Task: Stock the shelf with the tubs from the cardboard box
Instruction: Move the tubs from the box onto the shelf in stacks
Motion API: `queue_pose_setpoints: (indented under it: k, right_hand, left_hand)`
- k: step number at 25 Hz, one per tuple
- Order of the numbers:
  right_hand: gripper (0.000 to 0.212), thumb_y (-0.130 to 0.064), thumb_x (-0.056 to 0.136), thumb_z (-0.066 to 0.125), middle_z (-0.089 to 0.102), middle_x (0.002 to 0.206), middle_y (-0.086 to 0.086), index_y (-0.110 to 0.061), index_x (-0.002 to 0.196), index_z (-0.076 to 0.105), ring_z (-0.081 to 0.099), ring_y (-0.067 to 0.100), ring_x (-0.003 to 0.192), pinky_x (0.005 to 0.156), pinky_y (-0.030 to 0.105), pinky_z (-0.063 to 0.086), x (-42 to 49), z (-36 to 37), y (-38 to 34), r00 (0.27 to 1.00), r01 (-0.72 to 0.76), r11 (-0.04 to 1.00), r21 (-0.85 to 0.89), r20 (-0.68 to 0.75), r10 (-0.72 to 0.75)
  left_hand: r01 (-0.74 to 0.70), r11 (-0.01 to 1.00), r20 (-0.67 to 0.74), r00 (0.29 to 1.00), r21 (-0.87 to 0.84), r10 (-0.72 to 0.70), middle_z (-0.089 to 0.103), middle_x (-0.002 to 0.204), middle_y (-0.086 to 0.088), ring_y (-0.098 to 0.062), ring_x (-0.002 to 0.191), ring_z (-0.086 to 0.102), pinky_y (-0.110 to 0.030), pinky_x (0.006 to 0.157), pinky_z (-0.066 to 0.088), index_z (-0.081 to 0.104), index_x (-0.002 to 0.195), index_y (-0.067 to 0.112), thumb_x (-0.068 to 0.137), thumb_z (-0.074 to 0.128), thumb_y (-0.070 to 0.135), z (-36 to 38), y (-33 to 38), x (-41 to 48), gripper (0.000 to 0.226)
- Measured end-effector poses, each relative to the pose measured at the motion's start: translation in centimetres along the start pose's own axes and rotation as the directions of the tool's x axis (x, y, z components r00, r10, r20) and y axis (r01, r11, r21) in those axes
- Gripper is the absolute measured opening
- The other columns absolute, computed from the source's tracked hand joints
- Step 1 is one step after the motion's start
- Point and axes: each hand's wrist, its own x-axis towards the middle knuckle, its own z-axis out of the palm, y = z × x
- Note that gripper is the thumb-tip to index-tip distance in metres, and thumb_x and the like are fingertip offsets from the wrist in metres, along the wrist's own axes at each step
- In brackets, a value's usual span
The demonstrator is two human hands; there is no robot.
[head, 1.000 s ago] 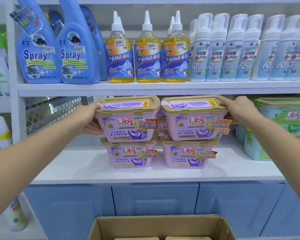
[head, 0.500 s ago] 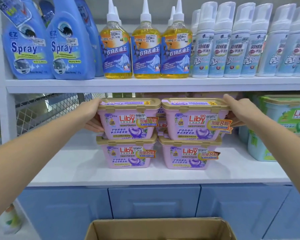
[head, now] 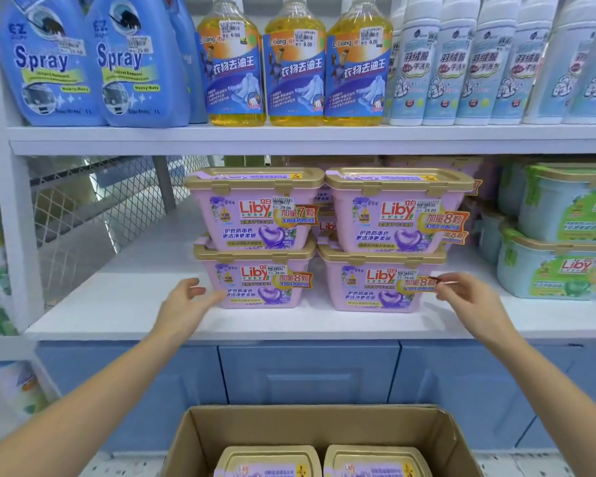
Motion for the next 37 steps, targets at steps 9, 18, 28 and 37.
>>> queue_pose_setpoints:
  k: [9,18,28,37]
  right_hand:
    - [0.035,-0.035,0.079,0.069,0.068,0.1,0.007,-0.013,0.106,0.06,0.063,0.027,0.093,0.077,0.033,0.046,1.7,3.9,0.1,0.987,-0.002,1.0,-0.008,0.161,0.003]
    - [0.035,-0.036,0.073,0.074,0.061,0.087,0.002,-0.018,0.095,0.053,0.055,0.024,0.08,0.07,0.031,0.044,2.3,5.5,-0.9,0.977,0.112,0.981,-0.161,0.2,-0.078]
    - [0.032,-0.037,0.075,0.073,0.06,0.075,-0.004,-0.019,0.089,0.05,0.054,0.019,0.068,0.054,0.025,0.037,0.3,15.8,-7.6,0.98,0.148,0.978,-0.147,0.152,-0.125]
    - [0.038,-0.029,0.078,0.072,0.054,0.065,-0.002,-0.025,0.064,0.037,0.051,0.01,0.061,0.054,0.024,0.037,1.2,23.5,-12.5,0.986,0.137,0.981,-0.138,0.118,-0.121]
  left_hand:
    - [-0.049,0.975,0.004,0.999,0.216,0.049,0.07,0.109,0.001,-0.025,0.103,0.063,-0.041,0.096,0.046,0.058,0.105,0.026,0.046,0.063,0.067,2.9,-0.6,2.4,0.072]
    - [-0.104,0.968,-0.052,0.992,0.227,0.119,0.068,0.12,-0.004,-0.023,0.115,0.06,-0.036,0.101,0.04,0.062,0.114,0.018,0.076,0.071,0.037,0.8,-1.8,3.3,0.044]
    - [-0.15,0.986,0.012,0.989,0.067,0.15,0.068,0.114,-0.009,-0.02,0.093,0.062,-0.029,0.084,0.044,0.062,0.112,0.008,0.077,0.073,0.018,-9.0,-6.8,8.4,0.038]
    - [-0.182,0.983,-0.025,0.983,-0.027,0.181,0.063,0.112,-0.003,-0.022,0.101,0.06,-0.039,0.094,0.046,0.047,0.118,0.008,0.075,0.073,0.01,-14.0,-10.2,15.5,0.051]
